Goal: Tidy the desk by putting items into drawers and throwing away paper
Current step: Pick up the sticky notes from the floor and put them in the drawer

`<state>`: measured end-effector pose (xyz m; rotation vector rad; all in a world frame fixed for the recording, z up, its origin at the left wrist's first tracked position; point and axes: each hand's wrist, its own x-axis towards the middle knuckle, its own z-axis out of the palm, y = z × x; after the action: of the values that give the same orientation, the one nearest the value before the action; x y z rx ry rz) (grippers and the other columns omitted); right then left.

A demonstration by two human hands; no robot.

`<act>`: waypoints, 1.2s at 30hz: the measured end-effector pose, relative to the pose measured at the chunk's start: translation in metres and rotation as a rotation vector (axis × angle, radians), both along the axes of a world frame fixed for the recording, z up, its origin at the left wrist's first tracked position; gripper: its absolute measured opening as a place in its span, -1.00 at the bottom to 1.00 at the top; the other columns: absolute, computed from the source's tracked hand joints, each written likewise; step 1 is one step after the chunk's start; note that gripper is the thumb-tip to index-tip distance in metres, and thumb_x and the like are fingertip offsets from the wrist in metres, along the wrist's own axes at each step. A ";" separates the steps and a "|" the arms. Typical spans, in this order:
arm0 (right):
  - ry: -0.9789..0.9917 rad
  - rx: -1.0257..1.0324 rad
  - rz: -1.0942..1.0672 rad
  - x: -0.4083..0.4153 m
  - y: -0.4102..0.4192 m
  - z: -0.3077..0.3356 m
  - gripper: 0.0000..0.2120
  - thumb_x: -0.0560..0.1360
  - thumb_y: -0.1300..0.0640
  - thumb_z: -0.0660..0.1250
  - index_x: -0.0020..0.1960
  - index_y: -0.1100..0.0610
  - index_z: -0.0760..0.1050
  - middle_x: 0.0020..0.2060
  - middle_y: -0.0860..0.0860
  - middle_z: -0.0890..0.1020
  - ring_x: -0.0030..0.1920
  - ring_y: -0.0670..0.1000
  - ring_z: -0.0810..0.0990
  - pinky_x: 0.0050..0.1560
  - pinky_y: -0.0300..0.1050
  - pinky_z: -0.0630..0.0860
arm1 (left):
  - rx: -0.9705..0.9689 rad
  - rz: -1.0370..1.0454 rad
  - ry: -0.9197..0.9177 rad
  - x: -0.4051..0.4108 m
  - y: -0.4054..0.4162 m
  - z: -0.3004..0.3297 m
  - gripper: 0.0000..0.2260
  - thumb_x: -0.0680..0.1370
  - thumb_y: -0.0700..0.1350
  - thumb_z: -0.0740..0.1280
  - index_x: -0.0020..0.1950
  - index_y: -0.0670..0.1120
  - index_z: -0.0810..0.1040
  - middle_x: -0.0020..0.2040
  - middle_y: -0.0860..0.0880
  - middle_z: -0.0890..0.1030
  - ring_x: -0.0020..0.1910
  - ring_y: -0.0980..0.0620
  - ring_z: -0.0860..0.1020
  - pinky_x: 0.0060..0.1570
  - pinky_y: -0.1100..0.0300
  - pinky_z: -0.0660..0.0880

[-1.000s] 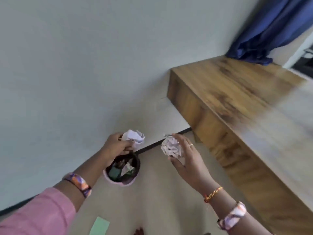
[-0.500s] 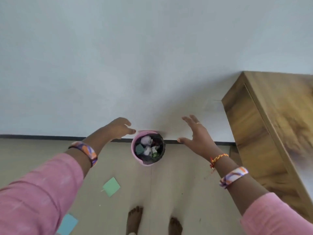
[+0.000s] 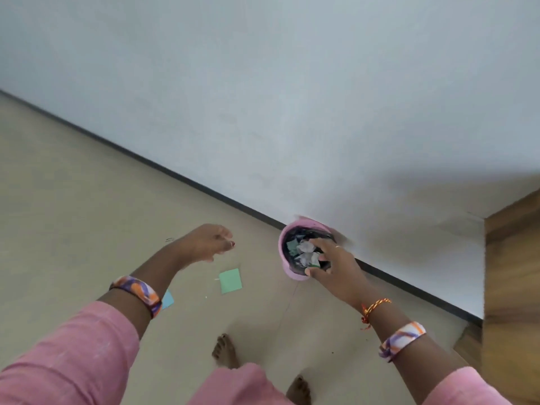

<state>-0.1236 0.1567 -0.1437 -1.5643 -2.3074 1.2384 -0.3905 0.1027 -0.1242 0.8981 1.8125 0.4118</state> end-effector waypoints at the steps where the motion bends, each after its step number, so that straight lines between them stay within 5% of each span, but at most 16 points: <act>1: -0.004 -0.017 0.040 -0.011 -0.004 -0.003 -0.45 0.45 0.15 0.37 0.40 0.03 0.29 0.32 0.05 0.46 0.22 0.02 0.51 0.20 -0.12 0.49 | -0.010 0.042 -0.004 -0.013 -0.011 -0.002 -0.72 0.56 -0.18 0.27 0.27 -0.17 0.45 0.08 -0.12 0.53 0.01 -0.01 0.50 -0.17 0.22 0.43; 6: -0.042 -0.054 0.230 -0.084 -0.015 -0.016 -0.48 0.47 0.11 0.34 0.40 0.01 0.29 0.26 0.01 0.47 0.06 -0.15 0.46 0.12 -0.26 0.38 | -0.032 0.321 0.002 -0.098 -0.072 -0.014 -0.79 0.56 -0.19 0.27 0.19 -0.13 0.49 0.05 -0.14 0.53 -0.02 -0.03 0.51 -0.19 0.21 0.42; 16: -0.171 -0.242 0.281 -0.256 -0.032 -0.121 -0.49 0.45 0.15 0.36 0.37 0.05 0.33 0.27 0.07 0.49 0.15 0.00 0.55 0.16 -0.16 0.44 | -0.199 0.646 -0.027 -0.271 -0.136 -0.132 -0.77 0.56 -0.25 0.25 0.22 -0.20 0.48 0.02 -0.17 0.50 -0.01 -0.07 0.46 -0.21 0.22 0.37; 20: -0.179 -0.419 0.031 -0.296 -0.036 -0.208 -0.54 0.43 0.25 0.37 0.31 0.14 0.41 0.25 0.09 0.52 0.03 0.01 0.59 0.05 -0.25 0.41 | -0.274 0.706 0.015 -0.312 -0.140 -0.223 -0.72 0.54 -0.24 0.28 0.26 -0.21 0.47 0.03 -0.16 0.50 -0.01 -0.07 0.47 -0.11 0.12 0.41; 25: -0.232 -0.532 -0.214 -0.312 -0.034 -0.361 -0.59 0.38 0.24 0.44 0.20 0.17 0.48 0.16 0.15 0.58 0.00 0.09 0.61 0.12 0.10 0.54 | -0.375 0.843 -0.046 -0.321 -0.135 -0.371 -0.65 0.52 -0.26 0.33 0.30 -0.24 0.42 -0.13 -0.16 0.45 -0.32 0.01 0.41 -0.33 0.19 0.43; 28: -0.275 -0.499 -0.208 -0.321 -0.020 -0.452 -0.61 0.38 0.30 0.42 0.19 0.23 0.48 0.13 0.19 0.59 -0.04 0.16 0.62 0.12 -0.02 0.50 | -0.416 1.047 -0.184 -0.316 -0.133 -0.467 -0.54 0.51 -0.26 0.35 0.37 -0.29 0.31 -0.21 -0.12 0.48 -0.44 0.06 0.39 -0.45 0.31 0.50; 31: -0.324 -0.436 -0.199 -0.328 -0.006 -0.524 -0.52 0.38 0.29 0.42 0.27 0.23 0.41 0.16 0.19 0.55 0.01 0.12 0.57 0.16 -0.04 0.46 | -0.444 1.131 -0.163 -0.307 -0.131 -0.552 -0.44 0.50 -0.17 0.38 0.42 -0.25 0.24 0.03 -0.13 0.46 -0.37 0.08 0.34 -0.28 0.26 0.43; 34: -0.468 -0.319 -0.259 -0.329 0.007 -0.582 -0.28 0.36 0.17 0.47 0.41 0.25 0.20 0.28 0.23 0.43 0.25 0.19 0.44 0.28 0.00 0.36 | -0.485 1.209 -0.116 -0.306 -0.128 -0.617 -0.47 0.49 -0.04 0.40 0.37 -0.16 0.29 -0.08 -0.03 0.41 -0.32 0.13 0.33 -0.28 0.22 0.38; 36: -0.562 -0.315 -0.417 -0.332 0.016 -0.608 -0.16 0.36 0.08 0.49 0.44 0.31 0.09 0.33 0.28 0.35 0.34 0.24 0.37 0.31 0.03 0.32 | -0.502 1.278 -0.103 -0.307 -0.124 -0.645 -0.40 0.42 0.07 0.43 0.34 -0.11 0.29 0.15 -0.05 0.42 -0.10 0.07 0.47 -0.14 0.11 0.46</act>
<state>-0.4553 0.1726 -0.7515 -2.6230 -1.9188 1.2026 -0.6974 -0.0218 -0.7688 -0.7105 2.0515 0.6977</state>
